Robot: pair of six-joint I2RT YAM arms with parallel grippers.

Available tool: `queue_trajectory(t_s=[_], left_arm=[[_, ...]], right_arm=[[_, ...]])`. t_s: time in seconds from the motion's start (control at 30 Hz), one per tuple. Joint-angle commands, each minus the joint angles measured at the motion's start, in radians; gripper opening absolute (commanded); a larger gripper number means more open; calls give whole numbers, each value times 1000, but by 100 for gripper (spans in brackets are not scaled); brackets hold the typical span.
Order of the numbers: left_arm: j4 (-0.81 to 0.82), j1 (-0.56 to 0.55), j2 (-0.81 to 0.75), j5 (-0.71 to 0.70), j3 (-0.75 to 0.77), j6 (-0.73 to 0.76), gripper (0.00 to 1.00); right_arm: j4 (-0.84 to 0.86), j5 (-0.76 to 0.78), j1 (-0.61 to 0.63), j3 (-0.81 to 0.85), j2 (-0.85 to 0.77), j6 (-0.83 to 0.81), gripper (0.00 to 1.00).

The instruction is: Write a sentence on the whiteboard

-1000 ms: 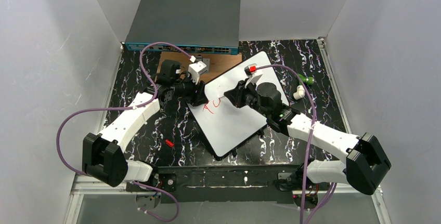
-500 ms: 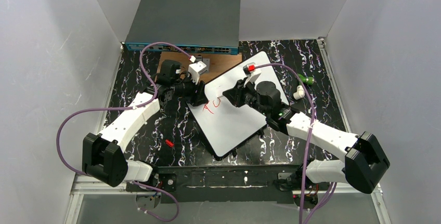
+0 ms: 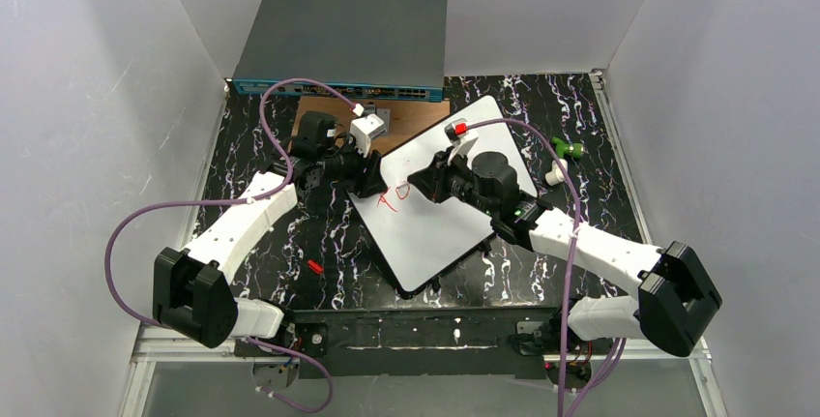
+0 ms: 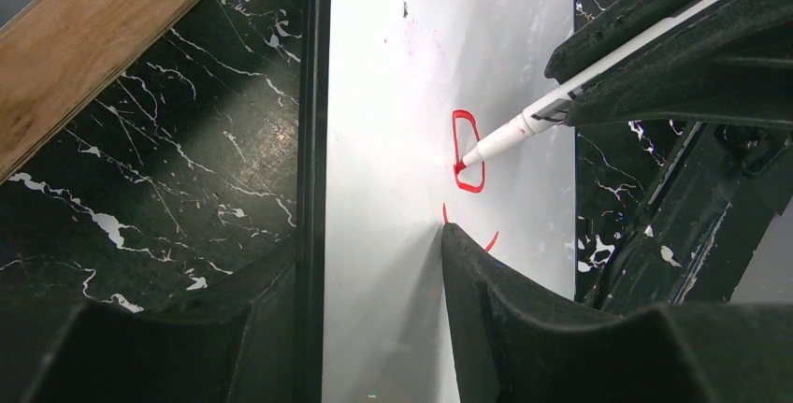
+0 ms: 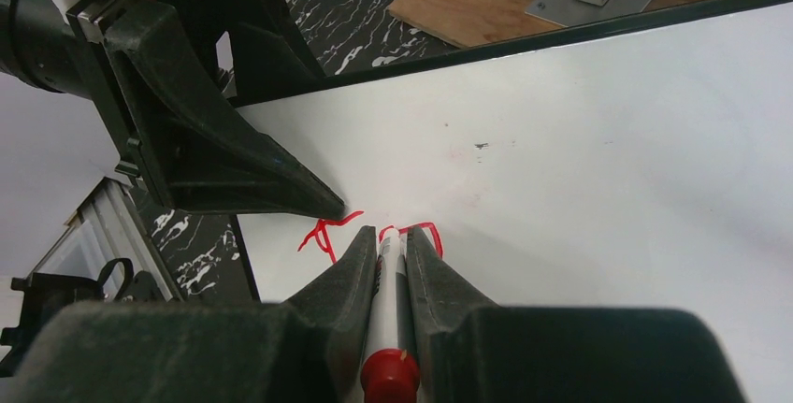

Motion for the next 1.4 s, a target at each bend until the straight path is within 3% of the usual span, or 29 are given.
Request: queue_trajectory(t_s=[0.0, 0.7, 1.37], left_arm=[[-47, -32, -16, 34, -12, 104, 0], [-48, -32, -26, 25, -19, 110, 0], [-60, -32, -39, 30, -21, 107, 0]], right_arm=[[-21, 11, 7, 31, 33, -12, 1], [-50, 72, -44, -4, -112, -11, 1], [-22, 65, -117, -25, -78, 13, 1]])
